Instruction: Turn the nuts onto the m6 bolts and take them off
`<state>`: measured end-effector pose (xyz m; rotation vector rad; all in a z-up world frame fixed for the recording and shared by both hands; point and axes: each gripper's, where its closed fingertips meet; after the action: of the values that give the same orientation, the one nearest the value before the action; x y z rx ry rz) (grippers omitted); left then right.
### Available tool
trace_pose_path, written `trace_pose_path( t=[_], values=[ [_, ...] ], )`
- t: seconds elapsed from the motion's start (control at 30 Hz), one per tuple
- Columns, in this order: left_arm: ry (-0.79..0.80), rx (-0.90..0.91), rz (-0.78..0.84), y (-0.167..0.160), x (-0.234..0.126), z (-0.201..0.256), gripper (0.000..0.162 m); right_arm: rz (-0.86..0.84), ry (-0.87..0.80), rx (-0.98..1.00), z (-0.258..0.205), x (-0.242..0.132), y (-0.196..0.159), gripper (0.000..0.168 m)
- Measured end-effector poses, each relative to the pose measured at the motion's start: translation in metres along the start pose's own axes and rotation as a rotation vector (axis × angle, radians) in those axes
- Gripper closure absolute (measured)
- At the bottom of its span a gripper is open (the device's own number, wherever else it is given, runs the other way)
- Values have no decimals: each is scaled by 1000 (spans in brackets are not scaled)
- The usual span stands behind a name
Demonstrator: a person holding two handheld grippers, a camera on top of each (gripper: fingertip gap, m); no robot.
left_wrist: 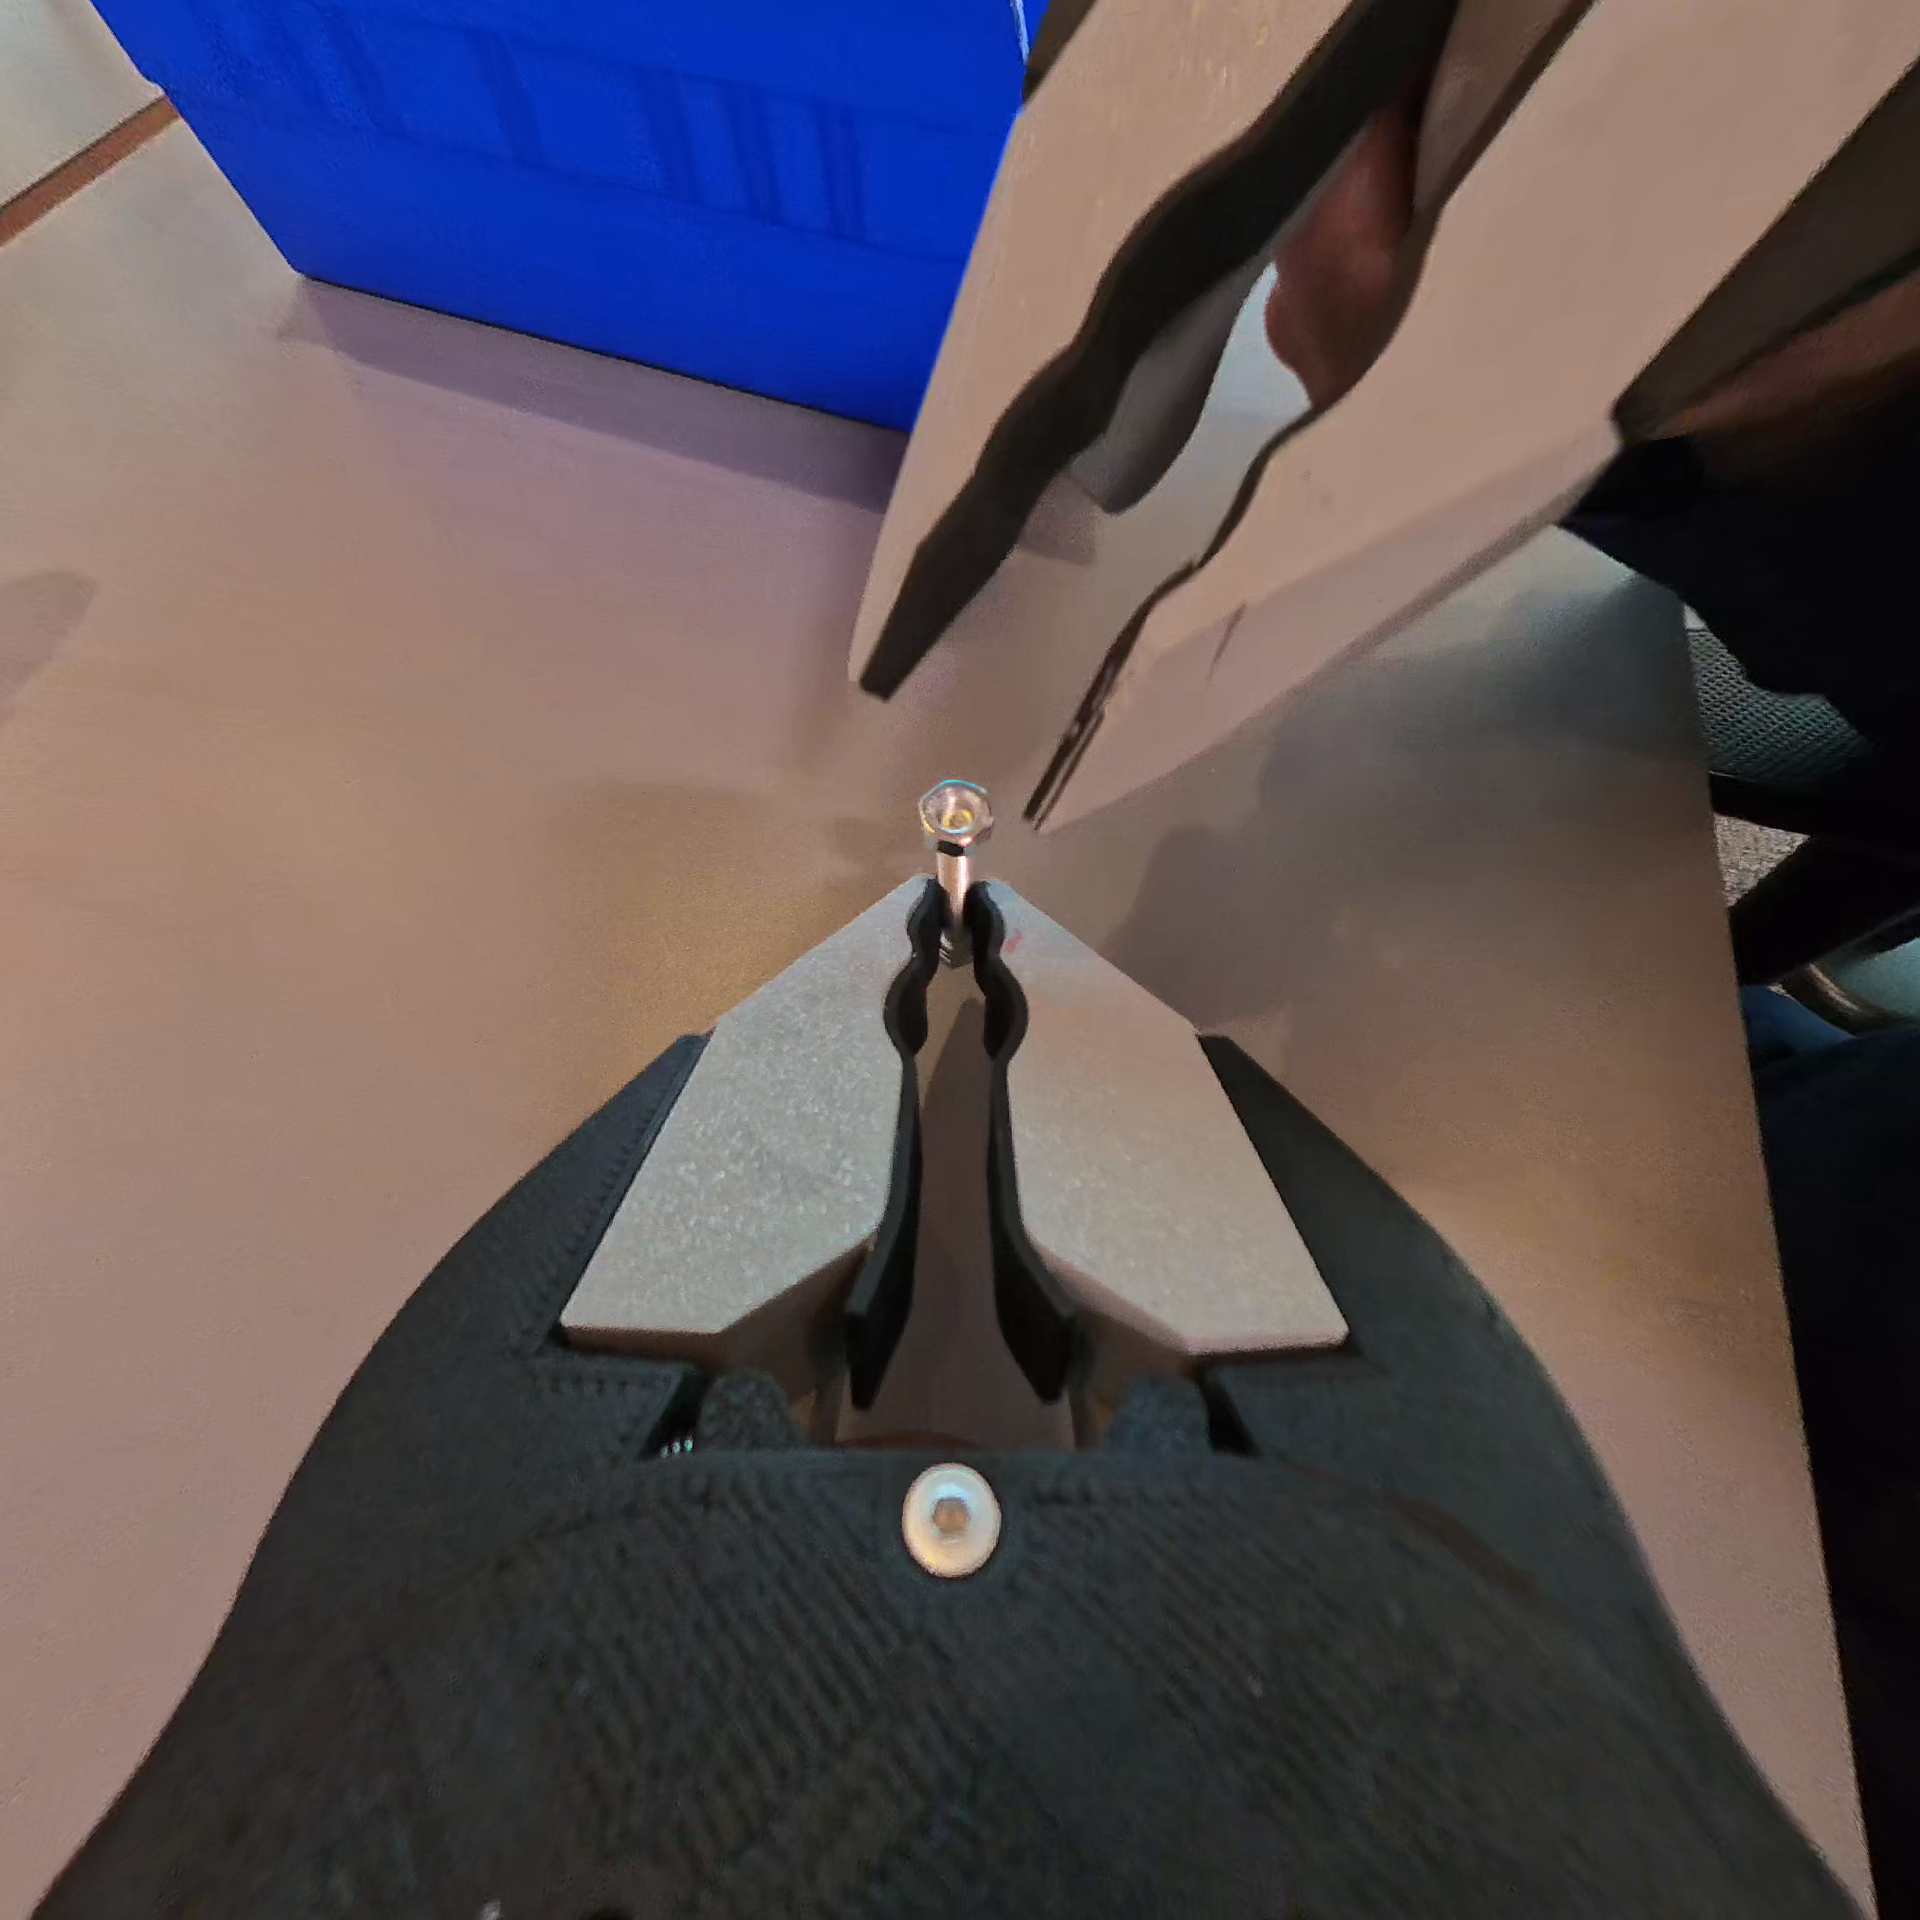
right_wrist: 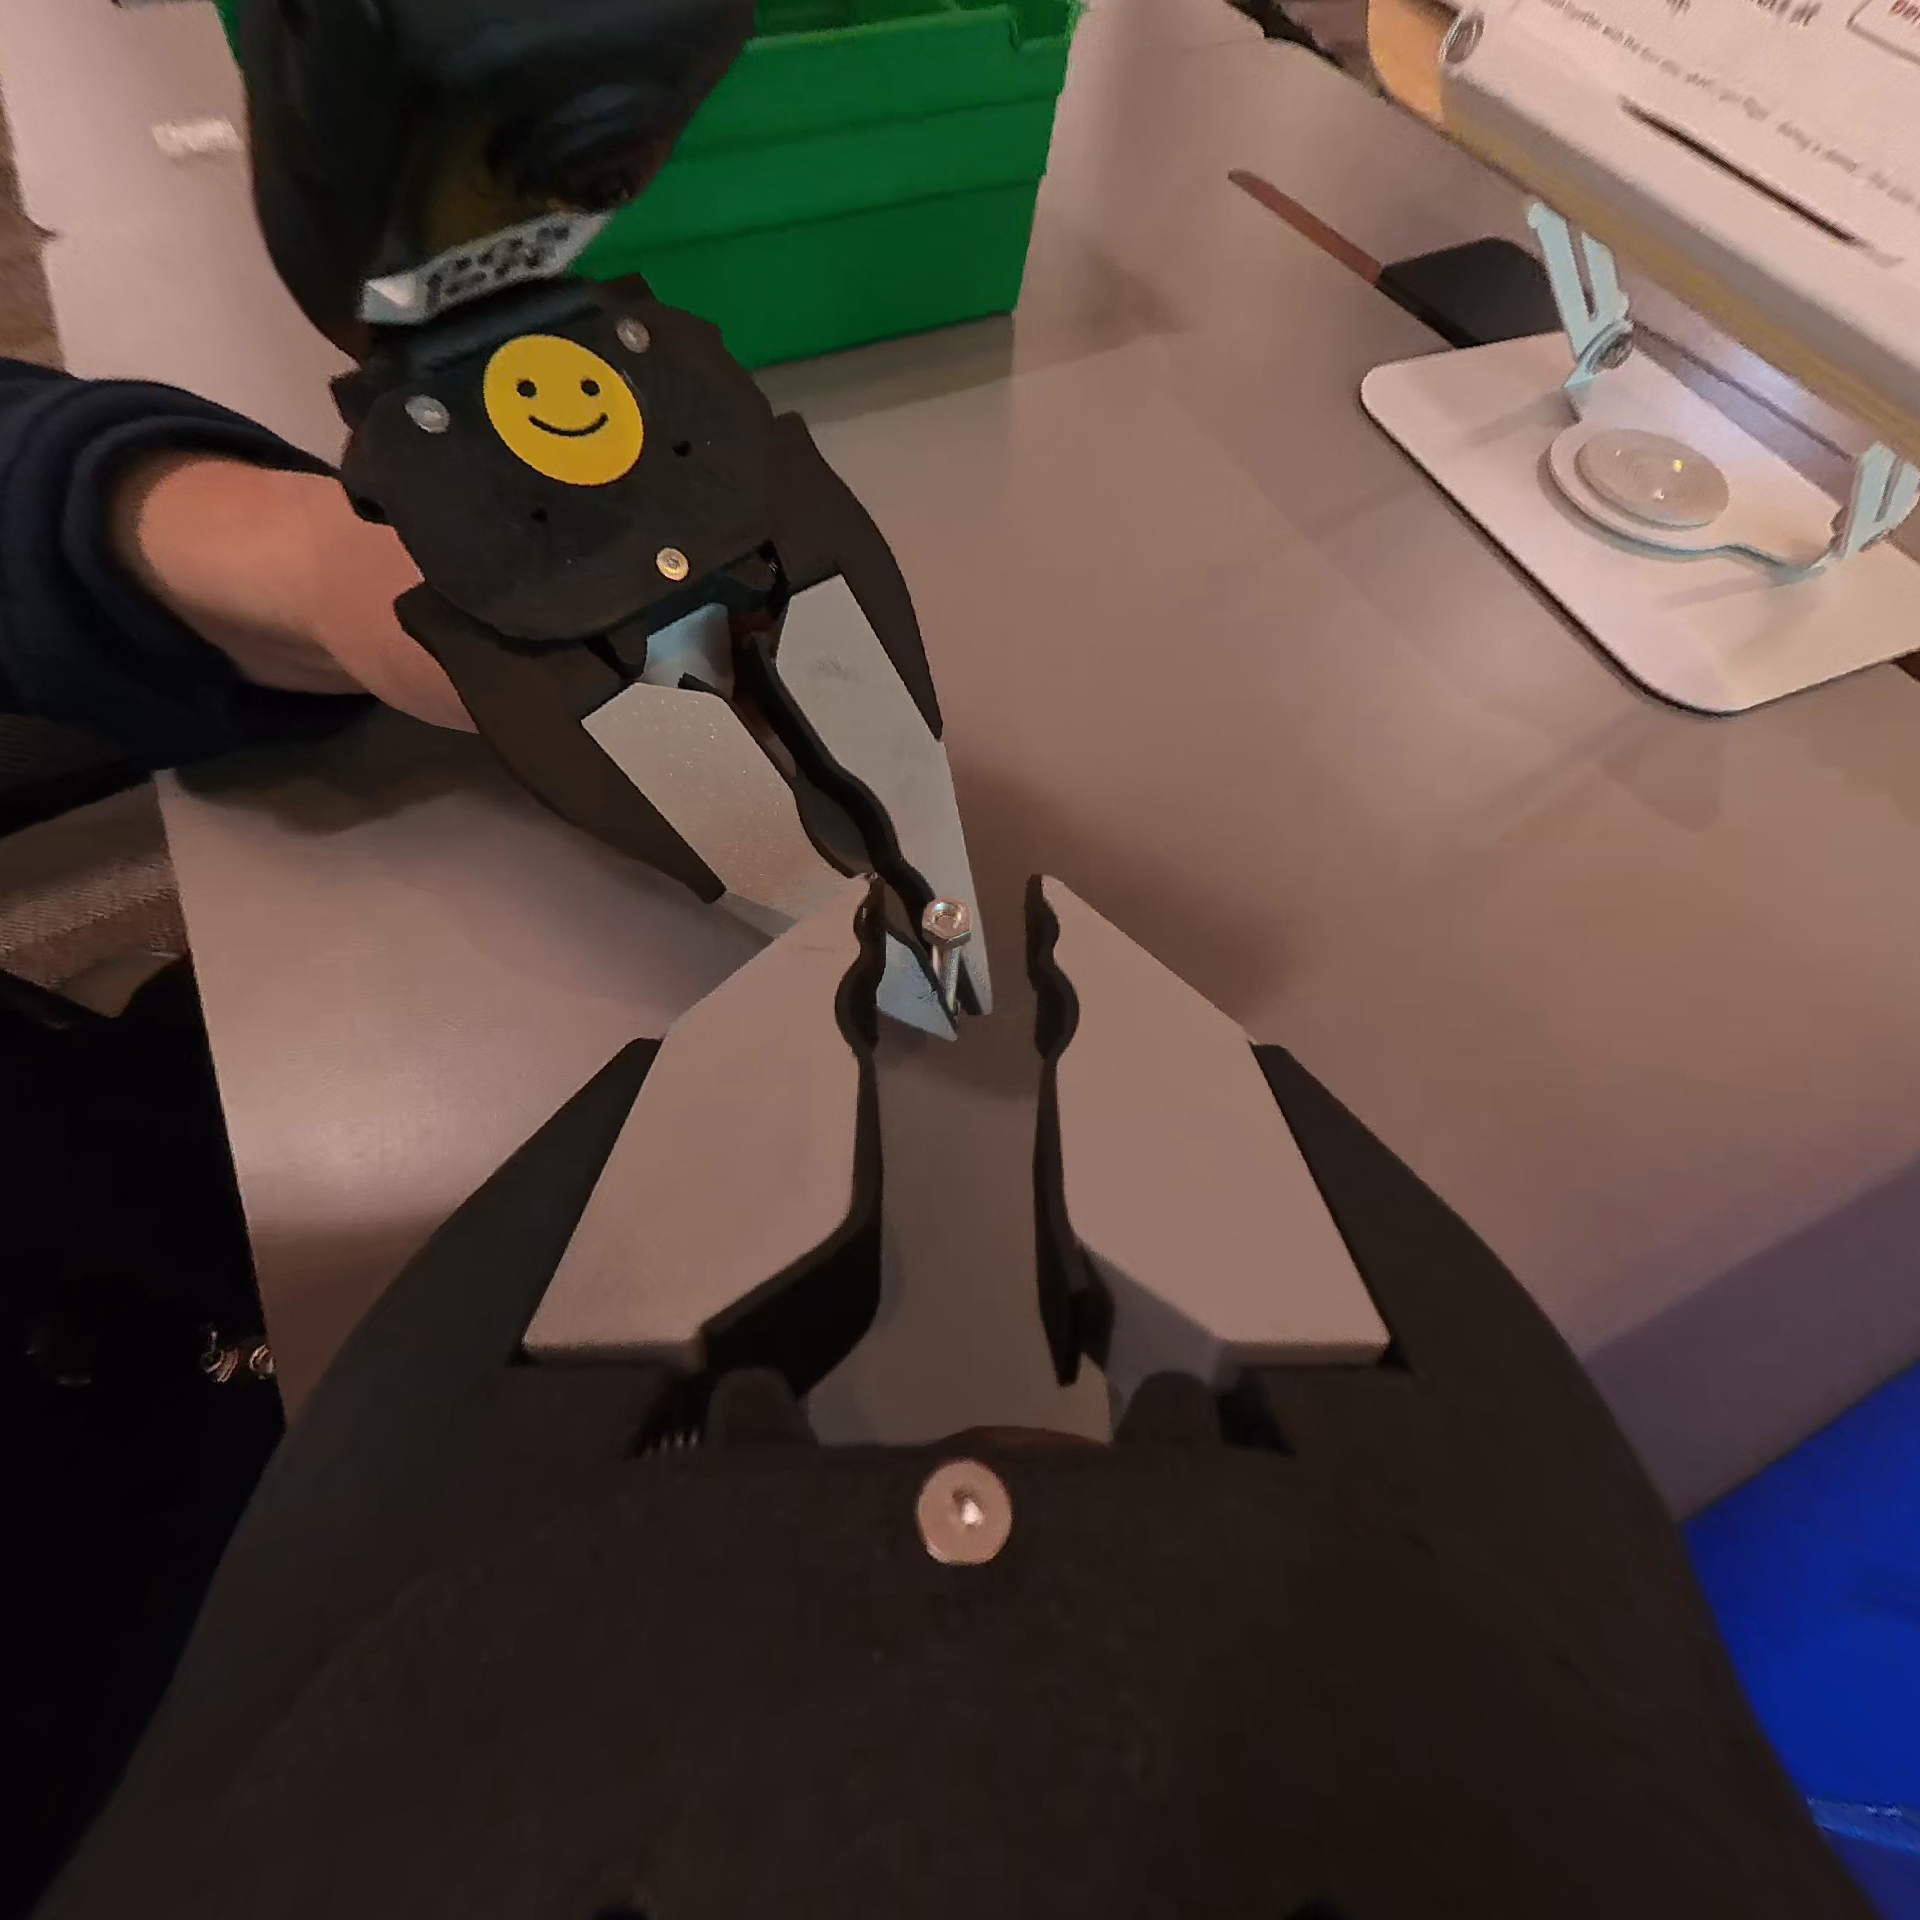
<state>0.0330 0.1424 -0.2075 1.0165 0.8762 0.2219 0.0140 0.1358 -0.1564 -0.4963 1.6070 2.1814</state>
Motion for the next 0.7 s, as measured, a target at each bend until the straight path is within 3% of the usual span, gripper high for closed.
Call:
trace_pose_path(
  t=[0.23,0.7],
  values=[
    [-114,6,-48,-7,-4,7,158,218,161,1,-9,-10,1,138],
    [-207,141,-16,-2,-12,31,158,300,303,9,-37,-10,12,134]
  ],
)
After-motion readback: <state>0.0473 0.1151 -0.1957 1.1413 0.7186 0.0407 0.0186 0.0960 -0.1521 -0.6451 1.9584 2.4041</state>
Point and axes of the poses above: each gripper's, where its closed fingertips meet, x out along the fingers, y out of its top, z = x × y across the jaws, and after that the axes turned 15 degrees about -x, right-handed
